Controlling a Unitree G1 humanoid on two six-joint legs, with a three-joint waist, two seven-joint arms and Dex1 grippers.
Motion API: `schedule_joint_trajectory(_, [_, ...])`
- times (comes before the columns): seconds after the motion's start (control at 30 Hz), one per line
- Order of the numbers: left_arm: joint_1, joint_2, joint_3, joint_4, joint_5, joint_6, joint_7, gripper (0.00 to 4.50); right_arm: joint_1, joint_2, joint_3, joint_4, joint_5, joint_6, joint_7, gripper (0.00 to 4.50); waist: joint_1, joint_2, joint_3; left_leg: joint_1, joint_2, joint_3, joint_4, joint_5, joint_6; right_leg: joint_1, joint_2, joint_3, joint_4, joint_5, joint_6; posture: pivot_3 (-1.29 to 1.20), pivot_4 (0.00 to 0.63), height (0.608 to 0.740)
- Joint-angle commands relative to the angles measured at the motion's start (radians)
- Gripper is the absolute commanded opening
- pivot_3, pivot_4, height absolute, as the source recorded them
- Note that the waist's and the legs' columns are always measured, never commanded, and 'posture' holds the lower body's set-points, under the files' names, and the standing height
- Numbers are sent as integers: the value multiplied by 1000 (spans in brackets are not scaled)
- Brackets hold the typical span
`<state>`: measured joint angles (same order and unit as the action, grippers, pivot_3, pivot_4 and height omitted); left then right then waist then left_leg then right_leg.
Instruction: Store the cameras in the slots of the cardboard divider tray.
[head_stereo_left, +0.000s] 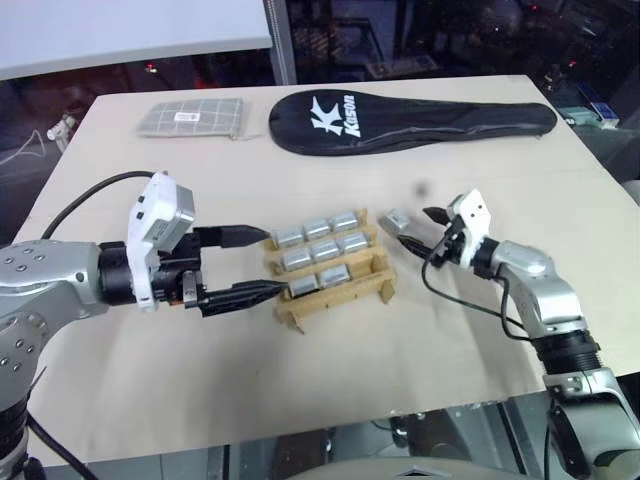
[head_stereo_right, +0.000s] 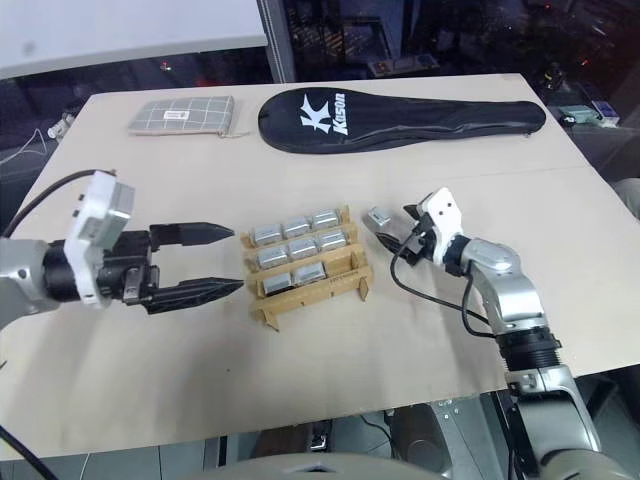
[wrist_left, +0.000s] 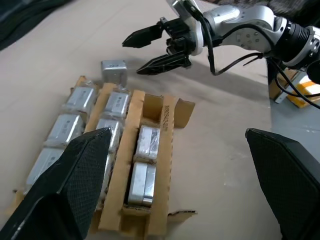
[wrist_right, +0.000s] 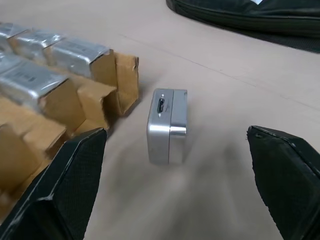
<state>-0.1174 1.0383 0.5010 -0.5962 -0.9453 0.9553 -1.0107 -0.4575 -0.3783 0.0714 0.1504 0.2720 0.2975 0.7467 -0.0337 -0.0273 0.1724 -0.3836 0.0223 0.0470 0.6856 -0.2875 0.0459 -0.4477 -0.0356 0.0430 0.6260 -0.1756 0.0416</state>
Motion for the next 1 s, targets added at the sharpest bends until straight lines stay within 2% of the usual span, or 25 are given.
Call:
schedule_joint_trajectory(0.03, [47,32,80,-39,14,-26,-2,4449,-27,22,6,-14,10,12,12,4500,-3,0,0,0,0,0,0,0,0,0,0,0,0,0,0,0,150,740])
schedule_joint_trajectory(0.43, [144,36,136,-48,82,-54,59,4449,-101,66,17,97,-30,-36,18,4500,-7,1,0,1,0,0,-1,0,0,0,0,0,0,0,0,0,150,740])
schedule_joint_trajectory(0.53, [161,33,150,-50,84,-59,61,4500,-113,60,13,114,-29,-45,30,3652,-7,1,1,0,0,0,-1,0,0,0,0,0,0,0,0,0,150,740])
schedule_joint_trajectory(0.7, [178,29,156,-55,80,-68,63,4500,-116,49,17,123,-35,-53,52,1358,-7,1,1,1,0,0,-1,0,0,0,0,0,0,0,0,0,150,740])
schedule_joint_trajectory(0.73, [180,29,158,-55,80,-70,62,4500,-116,50,16,124,-36,-56,50,762,-7,1,1,1,0,0,-1,0,0,0,0,0,0,0,0,0,150,740])
schedule_joint_trajectory(0.77, [181,29,158,-53,80,-71,61,4500,-118,52,15,126,-36,-61,53,631,-7,1,1,1,0,0,-1,0,0,0,0,0,0,0,0,0,150,740])
schedule_joint_trajectory(0.9, [185,30,159,-46,79,-77,53,4500,-119,43,4,110,-23,-80,80,631,-7,1,1,1,0,0,-1,0,0,0,0,0,0,0,0,0,150,740])
schedule_joint_trajectory(1.0, [196,31,152,-39,81,-86,36,4500,-117,24,-25,72,40,-150,189,631,-7,1,1,1,0,0,-1,0,0,0,0,0,0,0,0,0,150,740])
